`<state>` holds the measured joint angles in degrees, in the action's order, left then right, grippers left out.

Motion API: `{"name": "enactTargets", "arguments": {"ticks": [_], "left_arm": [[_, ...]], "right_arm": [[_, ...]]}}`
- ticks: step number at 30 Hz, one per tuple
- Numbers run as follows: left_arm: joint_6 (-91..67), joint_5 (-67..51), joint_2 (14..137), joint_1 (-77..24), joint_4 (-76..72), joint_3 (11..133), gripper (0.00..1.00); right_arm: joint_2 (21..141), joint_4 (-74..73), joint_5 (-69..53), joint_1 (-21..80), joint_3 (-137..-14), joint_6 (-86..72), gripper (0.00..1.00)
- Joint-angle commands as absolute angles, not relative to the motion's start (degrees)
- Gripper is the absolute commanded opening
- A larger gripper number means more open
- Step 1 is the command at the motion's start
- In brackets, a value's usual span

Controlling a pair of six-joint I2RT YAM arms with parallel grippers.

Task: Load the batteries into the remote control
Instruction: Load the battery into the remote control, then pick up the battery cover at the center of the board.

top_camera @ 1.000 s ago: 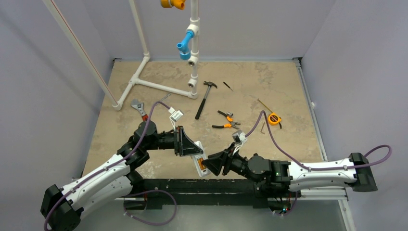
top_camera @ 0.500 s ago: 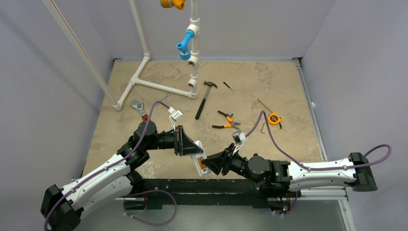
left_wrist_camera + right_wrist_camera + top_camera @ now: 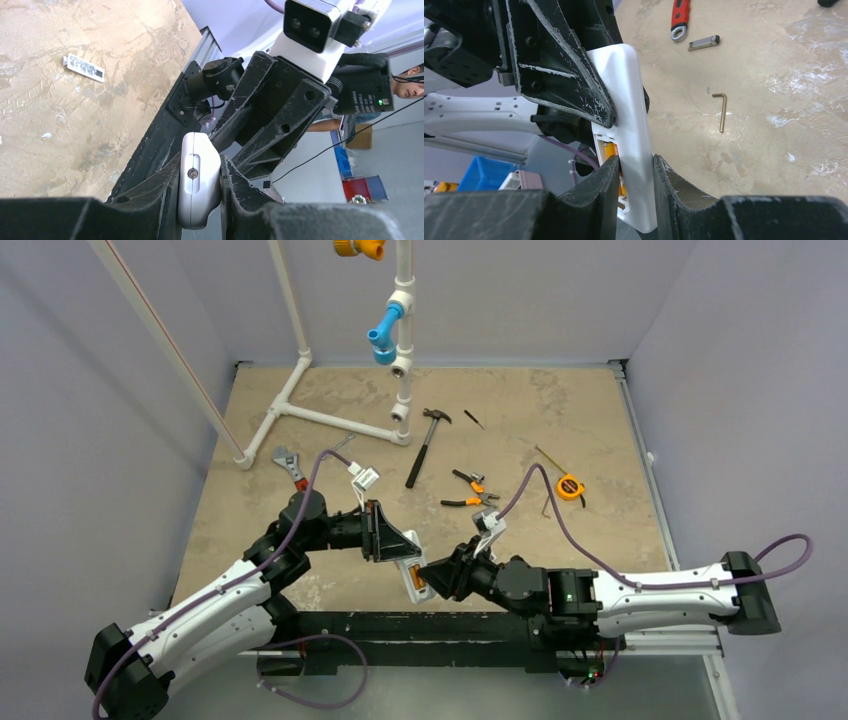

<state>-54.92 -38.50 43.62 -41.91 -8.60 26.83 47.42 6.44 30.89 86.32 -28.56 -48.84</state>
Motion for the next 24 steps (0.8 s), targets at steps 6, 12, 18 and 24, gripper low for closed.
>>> {"name": "enactTargets", "arguments": {"ticks": [6, 12, 18, 24], "left_arm": [[-56.09, -40.96, 42.89, -42.54, -12.86, 28.55, 0.0], [-55.22, -40.22, 43.04, -42.54, -11.35, 28.46, 0.0], [-54.06, -38.54, 43.59, -42.55, -9.07, 27.85, 0.0], [-52.74, -37.0, 42.81, -42.54, -5.9, 27.77, 0.0]], "right_arm": [[52.0, -4.31, 37.9, 85.97, -34.15, -50.45, 0.16], [47.51, -5.91, 37.7, 85.96, -34.87, -43.72, 0.38], [39.87, -7.92, 34.29, 85.97, -37.82, -31.54, 0.67], [36.13, -16.41, 42.52, 85.96, -40.08, -29.62, 0.68]]}}
